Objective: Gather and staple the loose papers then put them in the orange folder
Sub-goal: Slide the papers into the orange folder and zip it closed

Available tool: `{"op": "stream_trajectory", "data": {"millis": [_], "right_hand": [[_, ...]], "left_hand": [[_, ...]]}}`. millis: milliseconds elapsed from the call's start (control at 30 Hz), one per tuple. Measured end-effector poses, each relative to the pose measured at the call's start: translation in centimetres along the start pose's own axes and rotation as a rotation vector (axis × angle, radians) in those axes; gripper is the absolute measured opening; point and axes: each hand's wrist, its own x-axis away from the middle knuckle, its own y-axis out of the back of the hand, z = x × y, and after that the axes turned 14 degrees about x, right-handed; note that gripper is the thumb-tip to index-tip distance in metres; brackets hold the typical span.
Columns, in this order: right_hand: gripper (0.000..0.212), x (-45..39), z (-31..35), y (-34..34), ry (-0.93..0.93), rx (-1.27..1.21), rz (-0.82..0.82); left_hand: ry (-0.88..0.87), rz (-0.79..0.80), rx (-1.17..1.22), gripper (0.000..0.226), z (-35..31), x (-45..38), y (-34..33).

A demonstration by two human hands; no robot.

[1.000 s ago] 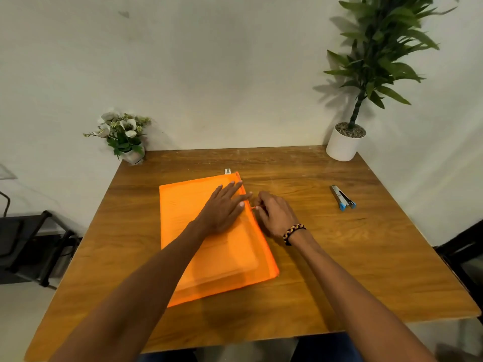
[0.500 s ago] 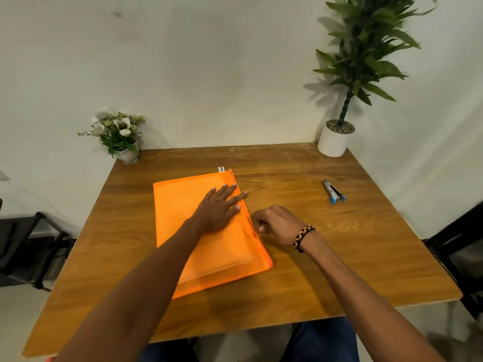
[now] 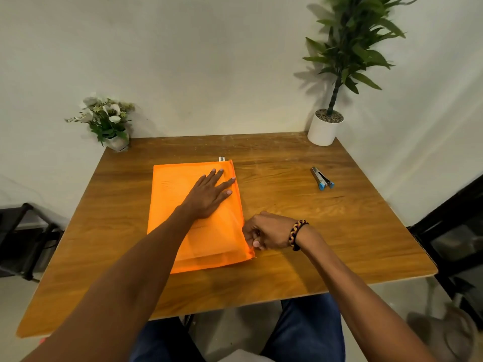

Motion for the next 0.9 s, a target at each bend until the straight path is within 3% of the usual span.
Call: {"op": "stream_trajectory", "data": {"millis": [167, 300, 367, 467, 600, 733, 900], "right_hand": [[0.012, -0.3, 0.0, -0.3, -0.062, -0.063, -0.005], [0.011, -0.8, -0.3, -1.4, -0.099, -0.067, -0.062], [0.017, -1.4, -0.7, -2.3, -0.149, -0.097, -0.103], [0.019, -2.9, -0.7, -3.1, -0.262, -0.129, -0.274], [0.019, -5.3, 0.8, -2.8, -0.313, -0.101, -0.444], [0.02, -7.9, 2.2, -2.9, -0.287, -0.081, -0.459], [0.025, -9.1, 2.8, -1.4, -0.149, -0.01, -0.355]], "left_hand": [[0.025, 0.0, -0.007, 0.061, 0.1, -0.1, -0.1], [0.055, -0.204, -0.012, 0.059, -0.7, 0.9, -0.1], [0.014, -0.226, -0.011, 0.057, -1.5, 2.0, -0.2], [-0.05, -0.194, -0.06, 0.06, -2.5, 3.8, -0.4], [0.022, -0.115, -0.098, 0.072, -2.0, 5.2, -0.5], [0.101, -0.065, -0.1, 0.083, -0.2, 5.4, -0.1], [0.057, 0.02, -0.122, 0.073, 2.0, 4.9, 1.0]]}}
